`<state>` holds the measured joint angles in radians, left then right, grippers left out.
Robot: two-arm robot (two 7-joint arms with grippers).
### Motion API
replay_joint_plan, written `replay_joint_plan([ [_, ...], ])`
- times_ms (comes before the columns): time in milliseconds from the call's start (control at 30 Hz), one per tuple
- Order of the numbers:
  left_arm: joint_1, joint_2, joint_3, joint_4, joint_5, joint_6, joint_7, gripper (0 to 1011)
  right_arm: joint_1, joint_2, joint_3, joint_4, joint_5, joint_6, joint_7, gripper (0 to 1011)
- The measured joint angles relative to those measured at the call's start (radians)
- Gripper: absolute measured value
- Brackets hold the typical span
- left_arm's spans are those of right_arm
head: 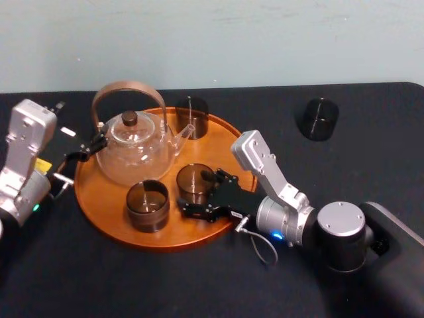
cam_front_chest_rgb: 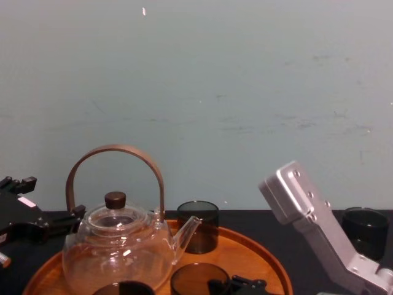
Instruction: Pick up the glass from the table and place it on the tray.
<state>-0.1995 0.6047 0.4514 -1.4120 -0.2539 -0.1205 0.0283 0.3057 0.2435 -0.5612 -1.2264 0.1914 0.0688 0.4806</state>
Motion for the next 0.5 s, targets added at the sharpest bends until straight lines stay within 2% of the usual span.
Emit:
replay_joint_plan([
  [500,0.0,0.0,0.0,0.0,0.0,0.0,0.0,1010,0.0,-0.001,-0.005,0.0,-0.004,0.001,0.001,906],
])
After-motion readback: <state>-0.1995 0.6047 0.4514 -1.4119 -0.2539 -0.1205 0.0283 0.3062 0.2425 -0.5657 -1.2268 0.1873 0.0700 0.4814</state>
